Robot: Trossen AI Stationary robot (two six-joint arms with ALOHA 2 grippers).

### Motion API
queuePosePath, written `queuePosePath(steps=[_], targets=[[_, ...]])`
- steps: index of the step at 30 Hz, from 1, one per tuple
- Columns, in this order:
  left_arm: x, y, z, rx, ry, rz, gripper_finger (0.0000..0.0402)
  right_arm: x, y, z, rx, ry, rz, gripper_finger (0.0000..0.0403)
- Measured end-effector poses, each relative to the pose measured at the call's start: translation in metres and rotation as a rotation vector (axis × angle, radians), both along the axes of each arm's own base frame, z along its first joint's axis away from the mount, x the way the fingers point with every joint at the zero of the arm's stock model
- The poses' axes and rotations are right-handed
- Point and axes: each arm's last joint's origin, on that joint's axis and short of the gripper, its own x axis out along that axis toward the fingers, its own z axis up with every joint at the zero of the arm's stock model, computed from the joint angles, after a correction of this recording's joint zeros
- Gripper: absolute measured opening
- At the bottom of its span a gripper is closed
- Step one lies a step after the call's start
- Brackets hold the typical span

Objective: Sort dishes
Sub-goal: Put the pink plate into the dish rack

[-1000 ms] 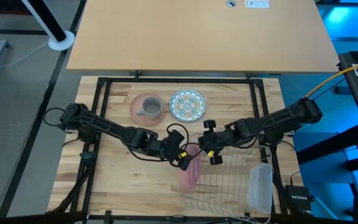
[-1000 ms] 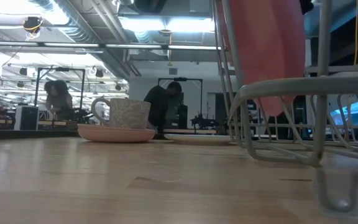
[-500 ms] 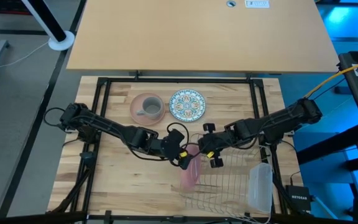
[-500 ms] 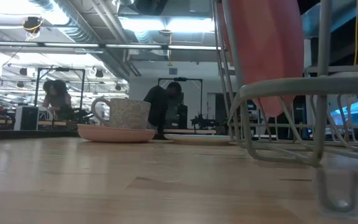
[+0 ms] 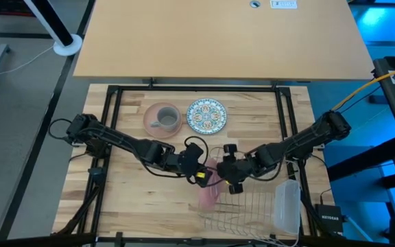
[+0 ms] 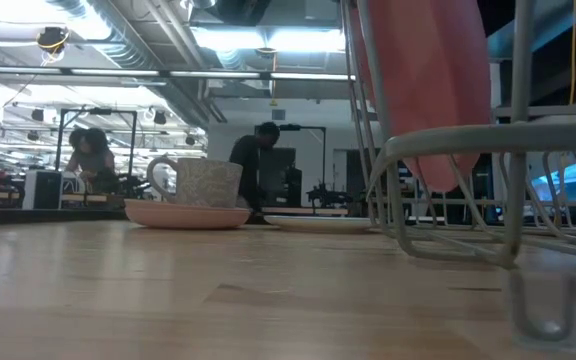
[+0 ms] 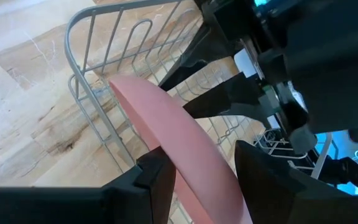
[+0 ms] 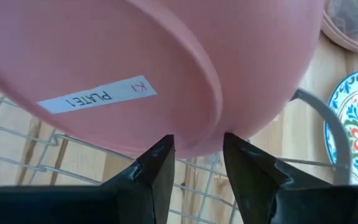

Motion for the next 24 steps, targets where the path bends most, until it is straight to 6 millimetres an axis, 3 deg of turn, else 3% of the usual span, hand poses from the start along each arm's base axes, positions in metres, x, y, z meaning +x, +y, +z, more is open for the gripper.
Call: queuePosePath(steps=[13,24], targets=[[-0.001,-0.004,-0.001,0.011,0.003,-0.018,0.0153,0.013,0.006,-0.029,-0.017,0.07,-0.036,0.0143],[-0.001,-0.007,-0.004,0.039,0.003,-0.051,0.0153,0.017,0.007,-0.032,-0.007,0.056,-0.034,0.0143]])
